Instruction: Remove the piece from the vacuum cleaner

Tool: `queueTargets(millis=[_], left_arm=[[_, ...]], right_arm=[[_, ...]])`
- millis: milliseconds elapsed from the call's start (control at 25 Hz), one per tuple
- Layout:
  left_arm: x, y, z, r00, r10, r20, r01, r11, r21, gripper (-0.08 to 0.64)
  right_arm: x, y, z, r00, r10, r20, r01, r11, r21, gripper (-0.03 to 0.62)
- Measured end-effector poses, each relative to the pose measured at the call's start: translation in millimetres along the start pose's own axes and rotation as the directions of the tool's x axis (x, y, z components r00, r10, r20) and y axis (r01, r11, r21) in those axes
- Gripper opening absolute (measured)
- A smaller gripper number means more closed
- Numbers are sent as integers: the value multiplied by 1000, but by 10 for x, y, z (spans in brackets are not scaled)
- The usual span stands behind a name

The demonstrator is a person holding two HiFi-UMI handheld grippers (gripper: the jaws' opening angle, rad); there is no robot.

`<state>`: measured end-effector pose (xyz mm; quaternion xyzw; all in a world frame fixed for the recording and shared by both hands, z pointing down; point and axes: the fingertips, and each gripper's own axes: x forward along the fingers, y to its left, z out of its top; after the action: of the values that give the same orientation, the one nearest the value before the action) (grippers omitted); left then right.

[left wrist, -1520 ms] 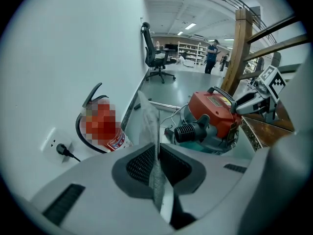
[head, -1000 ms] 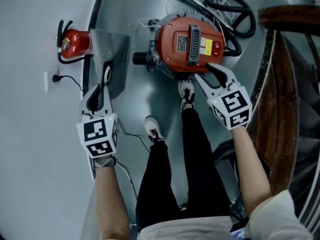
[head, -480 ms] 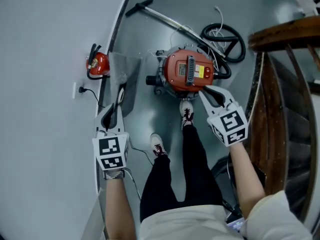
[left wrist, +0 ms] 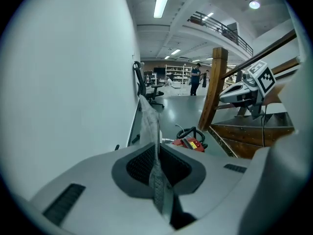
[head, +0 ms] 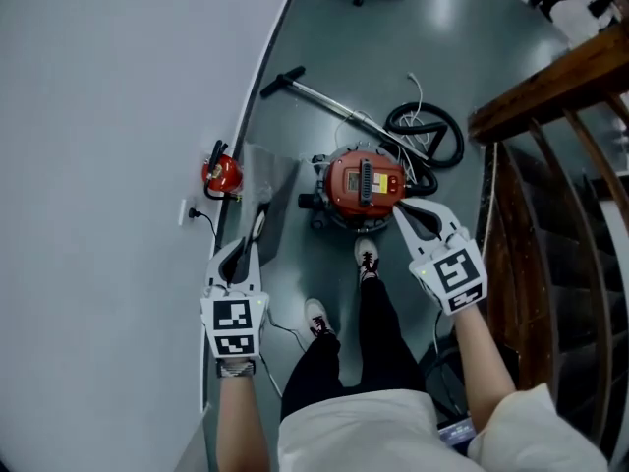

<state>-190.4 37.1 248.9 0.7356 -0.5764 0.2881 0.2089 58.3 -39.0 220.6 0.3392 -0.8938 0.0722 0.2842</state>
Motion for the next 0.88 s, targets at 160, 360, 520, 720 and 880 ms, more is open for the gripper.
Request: queueTargets(millis=[160,360,520,720,880], left_arm=[[-305,-69,241,999,-23,34,22,999,30,32],[-602,-120,473,995,-65,72,60,996,70,32],[-855,-146,632,991,-83,107,71,992,108,32],[-1169,-227,826,982,-108,156,86,987,139,32],[-1428,-270,968,970,-132,204,101,982,158,32]], right_arm=[[-328,36,369,998,-7,61,9,1000,-28,28],[-752,84,738,991,-45,127,53,997,-58,29],[-952,256,1050,982,-54,180,69,994,-81,29],[-1220,487,1382,970,-46,238,72,992,-103,29],[-1444,610,1600,959,-63,276,100,987,-122,29]])
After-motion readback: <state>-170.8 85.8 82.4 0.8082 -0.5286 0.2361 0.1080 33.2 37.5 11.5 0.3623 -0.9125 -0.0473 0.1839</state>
